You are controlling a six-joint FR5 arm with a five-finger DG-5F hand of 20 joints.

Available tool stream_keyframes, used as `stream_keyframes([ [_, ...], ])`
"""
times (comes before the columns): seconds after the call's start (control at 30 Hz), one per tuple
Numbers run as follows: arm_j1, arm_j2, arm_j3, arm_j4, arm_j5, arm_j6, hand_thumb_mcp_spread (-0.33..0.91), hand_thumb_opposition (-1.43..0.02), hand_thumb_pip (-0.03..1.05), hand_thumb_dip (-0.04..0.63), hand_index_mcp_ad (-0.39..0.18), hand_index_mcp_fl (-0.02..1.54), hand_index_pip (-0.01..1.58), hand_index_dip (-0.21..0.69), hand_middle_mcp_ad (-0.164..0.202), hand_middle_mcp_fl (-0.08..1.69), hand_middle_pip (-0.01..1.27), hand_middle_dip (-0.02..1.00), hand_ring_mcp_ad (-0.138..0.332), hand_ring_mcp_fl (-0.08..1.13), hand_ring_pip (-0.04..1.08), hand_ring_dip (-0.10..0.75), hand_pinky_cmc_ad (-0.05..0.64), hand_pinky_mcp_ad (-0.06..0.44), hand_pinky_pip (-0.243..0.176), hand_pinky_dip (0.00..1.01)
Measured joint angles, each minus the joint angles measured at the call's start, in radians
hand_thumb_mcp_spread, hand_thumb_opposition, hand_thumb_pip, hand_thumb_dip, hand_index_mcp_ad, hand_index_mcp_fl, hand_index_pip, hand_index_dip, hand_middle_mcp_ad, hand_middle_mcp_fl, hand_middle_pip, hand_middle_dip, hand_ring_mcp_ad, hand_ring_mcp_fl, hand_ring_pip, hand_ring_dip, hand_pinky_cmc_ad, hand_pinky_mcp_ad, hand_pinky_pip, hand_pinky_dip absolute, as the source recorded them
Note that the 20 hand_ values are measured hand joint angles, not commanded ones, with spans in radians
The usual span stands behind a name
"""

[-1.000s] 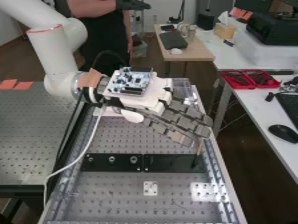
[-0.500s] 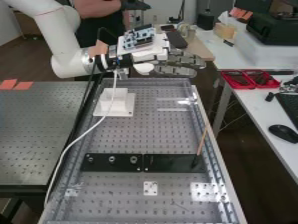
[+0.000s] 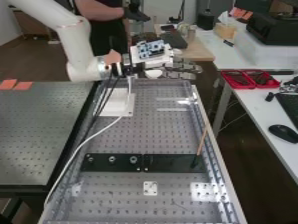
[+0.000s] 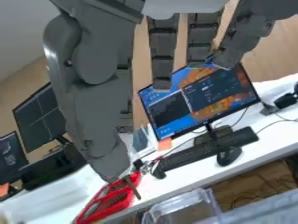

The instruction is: Grab the drill bit and place it in the clear container

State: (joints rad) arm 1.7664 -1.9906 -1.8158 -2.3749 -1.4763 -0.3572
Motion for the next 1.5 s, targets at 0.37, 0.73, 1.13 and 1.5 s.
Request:
stream_keyframes([
  [0.37,0.016,-0.103,0.040,-0.052,-0.029,0.032,0.68,-1.00,0.37,0.283,-0.188,0.91,0.89,0.365,0.082,0.29,0.14,0.22,0.162,0.06,0.11,0.051,0.339,0.195,-0.075,0.15],
  [0.73,0.017,-0.154,0.078,-0.136,-0.012,0.038,0.68,-1.00,0.37,0.283,-0.188,0.91,0.89,0.365,0.082,0.29,0.14,0.22,0.162,0.06,0.12,0.059,0.333,0.195,-0.075,0.15],
  [1.13,0.019,-0.149,0.089,-0.171,-0.001,0.036,0.59,-0.92,0.36,0.283,-0.192,0.53,0.69,0.365,0.082,0.24,0.14,0.22,0.162,0.05,0.12,0.059,0.328,0.197,-0.075,0.15],
  [1.5,0.007,-0.122,0.090,-0.196,-0.012,0.034,0.51,-0.86,0.44,0.283,-0.152,0.37,0.58,0.354,0.086,0.23,0.13,0.22,0.162,0.04,0.11,0.056,0.328,0.197,-0.075,0.15],
])
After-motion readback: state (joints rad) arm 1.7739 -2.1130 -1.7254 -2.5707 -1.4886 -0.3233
